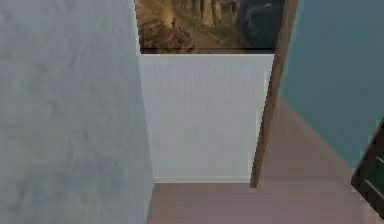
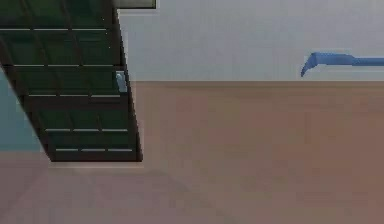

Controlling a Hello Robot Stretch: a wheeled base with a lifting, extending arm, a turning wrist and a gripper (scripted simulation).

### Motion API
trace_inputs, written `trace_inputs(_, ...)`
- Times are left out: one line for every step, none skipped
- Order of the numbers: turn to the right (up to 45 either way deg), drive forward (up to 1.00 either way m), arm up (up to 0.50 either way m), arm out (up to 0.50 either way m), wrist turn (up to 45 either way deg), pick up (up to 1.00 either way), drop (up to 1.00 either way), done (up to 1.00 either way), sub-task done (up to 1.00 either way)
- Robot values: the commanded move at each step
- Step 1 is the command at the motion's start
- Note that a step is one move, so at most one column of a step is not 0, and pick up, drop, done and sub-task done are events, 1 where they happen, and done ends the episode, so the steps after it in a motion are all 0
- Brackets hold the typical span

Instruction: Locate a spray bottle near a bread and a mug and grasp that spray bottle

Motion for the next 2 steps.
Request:
trace_inputs(36.0,0.00,0.00,0.00,0.0,0.00,0.00,0.00,0.00)
trace_inputs(3.0,0.00,0.00,0.00,0.0,0.00,0.00,0.00,0.00)
